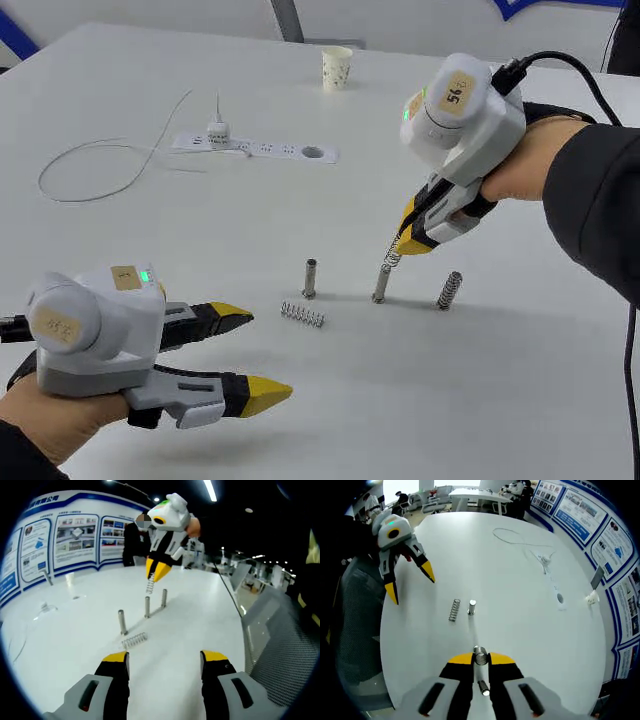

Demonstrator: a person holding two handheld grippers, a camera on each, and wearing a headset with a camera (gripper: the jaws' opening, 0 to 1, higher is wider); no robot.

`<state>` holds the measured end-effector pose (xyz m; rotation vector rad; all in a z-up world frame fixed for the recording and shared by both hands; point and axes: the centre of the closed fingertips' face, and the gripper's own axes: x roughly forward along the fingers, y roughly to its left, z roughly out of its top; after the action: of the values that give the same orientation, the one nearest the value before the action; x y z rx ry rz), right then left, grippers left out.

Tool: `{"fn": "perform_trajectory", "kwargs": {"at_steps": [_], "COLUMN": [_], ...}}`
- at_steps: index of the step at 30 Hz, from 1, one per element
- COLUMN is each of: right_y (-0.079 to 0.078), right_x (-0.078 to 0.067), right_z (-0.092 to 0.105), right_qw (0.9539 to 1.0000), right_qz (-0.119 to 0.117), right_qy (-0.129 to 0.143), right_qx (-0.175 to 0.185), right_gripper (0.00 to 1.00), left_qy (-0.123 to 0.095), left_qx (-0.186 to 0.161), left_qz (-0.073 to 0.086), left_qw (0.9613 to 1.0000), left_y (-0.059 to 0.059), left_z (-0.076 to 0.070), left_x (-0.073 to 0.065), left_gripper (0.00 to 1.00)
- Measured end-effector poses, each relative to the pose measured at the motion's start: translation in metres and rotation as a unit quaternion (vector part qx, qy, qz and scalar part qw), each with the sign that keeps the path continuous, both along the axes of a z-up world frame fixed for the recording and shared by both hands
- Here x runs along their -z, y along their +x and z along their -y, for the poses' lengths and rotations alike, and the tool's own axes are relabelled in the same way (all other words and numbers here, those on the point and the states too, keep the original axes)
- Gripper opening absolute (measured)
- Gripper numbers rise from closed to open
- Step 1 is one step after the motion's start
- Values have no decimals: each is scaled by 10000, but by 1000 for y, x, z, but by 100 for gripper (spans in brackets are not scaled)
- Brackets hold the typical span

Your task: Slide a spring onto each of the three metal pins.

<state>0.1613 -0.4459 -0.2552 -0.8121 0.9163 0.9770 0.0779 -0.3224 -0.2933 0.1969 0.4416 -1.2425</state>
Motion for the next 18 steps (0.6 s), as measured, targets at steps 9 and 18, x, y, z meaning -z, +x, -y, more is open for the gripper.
{"fn": "perform_trajectory", "kwargs": {"at_steps": [9,18], "right_y": [2,2], "right_x": [10,21], "right_z": [0,-1], "right_qw": [9998,9995], "right_qz": [-214,-291], "right_qy": [-22,-138], "right_qx": [51,0], "right_gripper": [12,12], "left_qy": [3,3], "left_qx": [-58,-71], "left_qz": [-48,-68], "left_qw": [10000,10000], "left_y": [1,1], "left_z": [-4,-5], "left_x": [3,4], "left_gripper": [58,57]}}
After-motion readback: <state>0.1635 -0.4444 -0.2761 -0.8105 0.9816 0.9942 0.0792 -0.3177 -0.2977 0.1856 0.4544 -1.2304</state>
